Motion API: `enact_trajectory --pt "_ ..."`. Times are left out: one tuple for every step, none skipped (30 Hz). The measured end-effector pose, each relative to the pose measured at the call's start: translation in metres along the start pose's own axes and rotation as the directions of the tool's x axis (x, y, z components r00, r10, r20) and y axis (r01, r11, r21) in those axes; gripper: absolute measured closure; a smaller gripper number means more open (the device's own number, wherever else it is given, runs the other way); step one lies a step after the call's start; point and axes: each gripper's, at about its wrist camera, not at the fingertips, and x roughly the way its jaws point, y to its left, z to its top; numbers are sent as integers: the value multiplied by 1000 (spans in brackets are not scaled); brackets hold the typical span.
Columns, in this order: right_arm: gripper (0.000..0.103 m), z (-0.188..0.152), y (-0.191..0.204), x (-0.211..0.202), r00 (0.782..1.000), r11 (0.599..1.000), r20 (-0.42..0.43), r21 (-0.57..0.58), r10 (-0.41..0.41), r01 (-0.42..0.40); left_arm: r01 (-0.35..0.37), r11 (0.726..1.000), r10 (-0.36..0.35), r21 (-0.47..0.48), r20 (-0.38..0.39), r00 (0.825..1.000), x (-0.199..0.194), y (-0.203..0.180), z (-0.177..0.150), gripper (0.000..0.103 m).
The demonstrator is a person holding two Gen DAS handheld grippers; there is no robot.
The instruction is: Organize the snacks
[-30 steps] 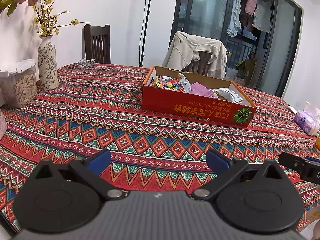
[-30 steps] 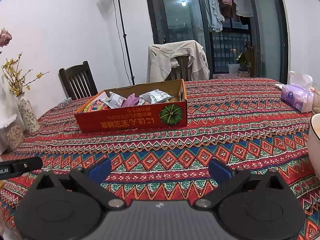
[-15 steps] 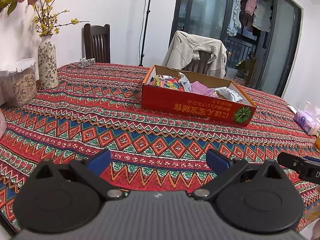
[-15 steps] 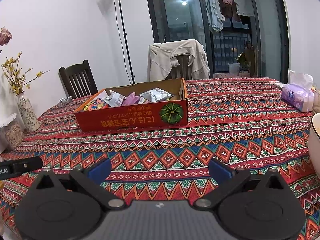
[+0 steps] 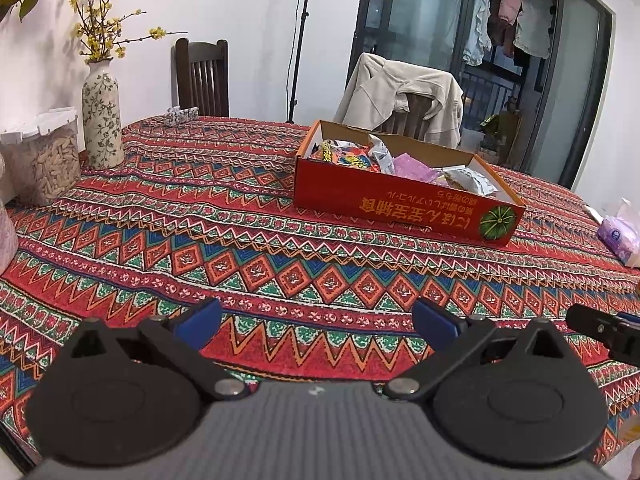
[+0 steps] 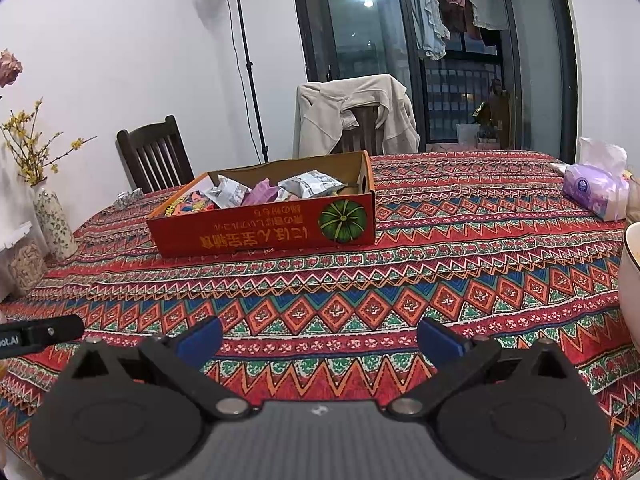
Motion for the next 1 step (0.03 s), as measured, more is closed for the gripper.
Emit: enact_trajectory --pt "0 -1 0 0 1000 1000 -2 -1 0 0 4 1000 -4 0 3 1000 -1 0 0 0"
